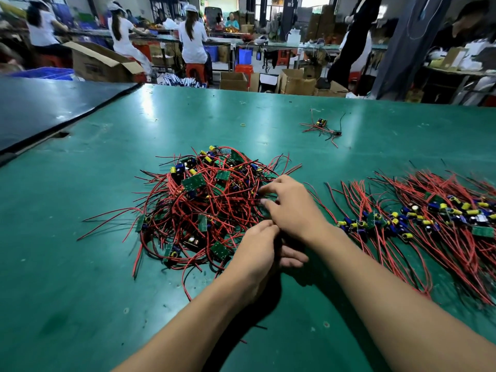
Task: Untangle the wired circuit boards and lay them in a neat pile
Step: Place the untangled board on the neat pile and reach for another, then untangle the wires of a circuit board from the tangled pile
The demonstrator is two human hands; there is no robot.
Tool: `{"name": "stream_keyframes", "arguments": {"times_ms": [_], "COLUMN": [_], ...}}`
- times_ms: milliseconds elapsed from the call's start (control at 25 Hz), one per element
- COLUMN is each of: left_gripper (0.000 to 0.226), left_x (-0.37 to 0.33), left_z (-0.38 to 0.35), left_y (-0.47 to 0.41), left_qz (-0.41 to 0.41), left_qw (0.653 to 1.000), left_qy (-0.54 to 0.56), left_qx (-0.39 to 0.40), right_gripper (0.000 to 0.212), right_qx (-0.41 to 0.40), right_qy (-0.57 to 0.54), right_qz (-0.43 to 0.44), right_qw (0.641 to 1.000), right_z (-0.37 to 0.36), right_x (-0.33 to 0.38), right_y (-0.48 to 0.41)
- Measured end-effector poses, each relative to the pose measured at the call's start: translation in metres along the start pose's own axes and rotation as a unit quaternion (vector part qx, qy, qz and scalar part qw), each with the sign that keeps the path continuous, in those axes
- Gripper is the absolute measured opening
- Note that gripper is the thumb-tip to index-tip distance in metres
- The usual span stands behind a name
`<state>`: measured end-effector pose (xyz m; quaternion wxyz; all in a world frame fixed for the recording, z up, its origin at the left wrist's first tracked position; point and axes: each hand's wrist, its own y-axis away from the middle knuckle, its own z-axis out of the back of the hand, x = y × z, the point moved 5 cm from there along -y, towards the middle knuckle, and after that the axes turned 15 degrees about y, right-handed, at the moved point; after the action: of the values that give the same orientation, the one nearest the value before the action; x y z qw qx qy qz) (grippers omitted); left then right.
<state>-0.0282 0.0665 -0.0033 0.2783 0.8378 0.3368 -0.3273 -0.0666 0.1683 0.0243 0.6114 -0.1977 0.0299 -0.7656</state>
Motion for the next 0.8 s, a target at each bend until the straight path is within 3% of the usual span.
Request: {"name": "stream_keyframes", "arguments": {"times_ms": [120, 400, 680, 800], "left_gripper": [0.021, 0.016, 0.014, 0.015], "left_x": [0.002, 0.001, -0.002, -0.003], "left_z": [0.002, 0.002, -0.003, -0.003], "left_y": [-0.002, -0.003, 0.007, 0.009], "left_qz": [0.019, 0.018, 0.016, 0.008], "left_qw": [1.000, 1.000, 0.999, 0.999], "left_qy": [0.010, 0.002, -0.011, -0.017], "left_qx": [0.001, 0.020, 0.043, 0.040], "right_gripper": [0.027, 0.016, 0.015, 0.018], "right_qx": [0.061, 0.038, 0.122, 0.076], "right_qy": [0.079, 0.108, 0.158, 0.124], "right_qz": [-0.003, -0.023, -0.069, -0.047], "right_qw": [0.995, 0.993, 0.977, 0.988], "right_z": [-0.021, -0.015, -0.008, -0.006], "right_x": [0.002, -0.002, -0.014, -0.007], "right_y": [-0.017, -0.018, -0.018, -0.022]}}
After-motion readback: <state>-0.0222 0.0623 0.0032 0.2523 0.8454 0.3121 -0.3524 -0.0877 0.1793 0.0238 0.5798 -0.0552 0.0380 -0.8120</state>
